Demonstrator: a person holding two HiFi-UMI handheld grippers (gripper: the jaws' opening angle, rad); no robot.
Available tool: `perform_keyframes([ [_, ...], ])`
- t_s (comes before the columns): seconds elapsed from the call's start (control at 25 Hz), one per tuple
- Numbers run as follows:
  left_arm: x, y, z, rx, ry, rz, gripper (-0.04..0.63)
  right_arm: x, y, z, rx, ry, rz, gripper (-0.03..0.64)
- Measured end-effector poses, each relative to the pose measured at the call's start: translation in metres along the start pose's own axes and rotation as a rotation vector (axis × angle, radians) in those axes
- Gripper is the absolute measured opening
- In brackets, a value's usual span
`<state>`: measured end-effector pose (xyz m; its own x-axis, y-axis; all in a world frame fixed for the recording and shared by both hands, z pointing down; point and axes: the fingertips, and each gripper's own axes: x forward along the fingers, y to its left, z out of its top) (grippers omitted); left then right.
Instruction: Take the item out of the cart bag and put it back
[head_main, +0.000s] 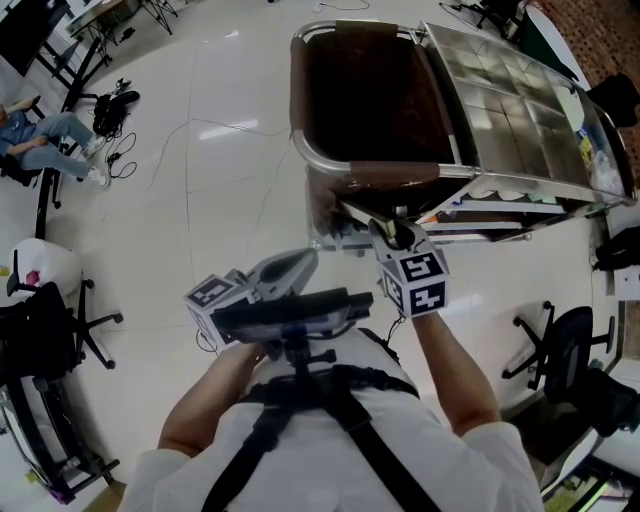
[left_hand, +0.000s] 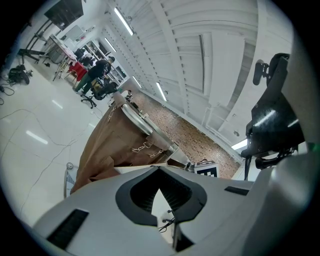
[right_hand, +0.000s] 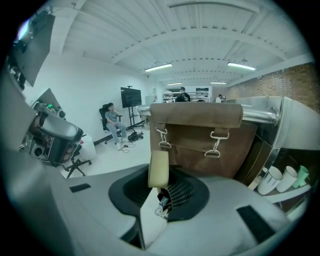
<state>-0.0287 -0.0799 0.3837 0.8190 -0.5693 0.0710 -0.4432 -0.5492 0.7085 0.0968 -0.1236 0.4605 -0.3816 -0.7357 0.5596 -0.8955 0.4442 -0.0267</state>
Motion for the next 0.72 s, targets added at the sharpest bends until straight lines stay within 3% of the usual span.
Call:
perform_keyframes([
  [0.28, 0.0, 0.0, 0.005, -0.002, -0.027, 0.008, 0.0, -0.015, -0.002, 0.002, 0.027, -0.021, -0.005, 0.075],
  [0.72, -0.002, 0.0, 0.001, 0.002, -0.004, -0.002, 0.0, -0.04, 0.003, 0.014, 0.057, -0.075, 0.001, 0.075],
])
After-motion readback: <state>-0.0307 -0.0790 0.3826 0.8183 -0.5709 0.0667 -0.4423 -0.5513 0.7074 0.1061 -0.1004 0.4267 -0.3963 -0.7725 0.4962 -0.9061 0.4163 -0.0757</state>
